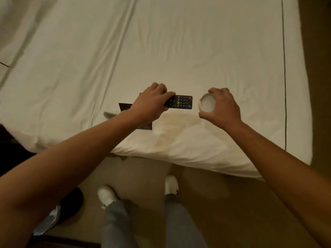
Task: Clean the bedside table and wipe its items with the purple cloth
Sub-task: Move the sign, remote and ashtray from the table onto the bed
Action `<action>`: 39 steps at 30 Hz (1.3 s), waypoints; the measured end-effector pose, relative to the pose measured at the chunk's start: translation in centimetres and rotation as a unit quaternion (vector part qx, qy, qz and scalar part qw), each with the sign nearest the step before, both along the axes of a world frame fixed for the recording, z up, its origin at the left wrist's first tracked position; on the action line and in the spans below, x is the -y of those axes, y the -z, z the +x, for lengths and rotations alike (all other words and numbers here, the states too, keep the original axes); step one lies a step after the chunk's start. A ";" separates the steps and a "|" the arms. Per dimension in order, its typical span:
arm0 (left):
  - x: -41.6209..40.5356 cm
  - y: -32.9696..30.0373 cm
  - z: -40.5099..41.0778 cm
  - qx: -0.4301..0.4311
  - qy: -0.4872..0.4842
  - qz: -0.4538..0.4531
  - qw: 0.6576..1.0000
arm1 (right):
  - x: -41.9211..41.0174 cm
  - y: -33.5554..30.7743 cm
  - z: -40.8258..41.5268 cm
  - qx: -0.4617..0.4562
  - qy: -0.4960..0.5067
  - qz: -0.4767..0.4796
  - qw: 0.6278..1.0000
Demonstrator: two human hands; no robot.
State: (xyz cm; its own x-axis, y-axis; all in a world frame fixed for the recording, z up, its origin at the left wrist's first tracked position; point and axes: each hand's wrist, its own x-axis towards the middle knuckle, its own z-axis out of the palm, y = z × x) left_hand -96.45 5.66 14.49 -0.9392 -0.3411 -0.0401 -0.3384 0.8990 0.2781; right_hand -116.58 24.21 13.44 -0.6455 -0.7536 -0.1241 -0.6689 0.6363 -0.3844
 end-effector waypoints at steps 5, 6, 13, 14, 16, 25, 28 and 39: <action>-3.9 4.6 -2.4 0.017 0.027 0.014 0.999 | -3.4 3.8 -2.1 0.019 0.014 0.023 0.999; -4.5 5.6 -2.6 0.023 0.028 0.020 0.999 | -3.9 4.7 -2.2 0.025 0.016 0.030 0.999; -6.8 12.3 -2.8 0.073 0.023 0.063 0.995 | -6.1 10.6 -1.7 0.058 0.008 0.065 0.996; -6.9 13.1 -2.8 0.079 0.019 0.066 0.995 | -6.3 11.4 -1.6 0.058 0.004 0.070 0.996; -6.8 14.5 -2.8 0.080 0.009 0.071 0.994 | -6.6 12.8 -1.4 0.061 -0.002 0.085 0.995; -6.9 17.6 -3.0 0.096 -0.002 0.105 0.990 | -7.2 15.5 -0.7 0.052 -0.039 0.100 0.993; -6.9 17.9 -3.0 0.093 -0.001 0.100 0.991 | -7.1 16.0 -0.6 0.033 -0.050 0.100 0.993; -6.8 18.2 -3.0 0.090 0.012 0.108 0.990 | -6.8 16.3 0.2 0.019 -0.056 0.112 0.992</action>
State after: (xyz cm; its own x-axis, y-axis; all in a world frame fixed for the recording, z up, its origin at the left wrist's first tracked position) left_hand -99.47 12.46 -3.69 -0.9182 -0.2830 -0.2770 -0.3783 0.8336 0.4024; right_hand -116.41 30.99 -2.87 -0.5500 -0.7715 -0.3198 -0.7283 0.6305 -0.2683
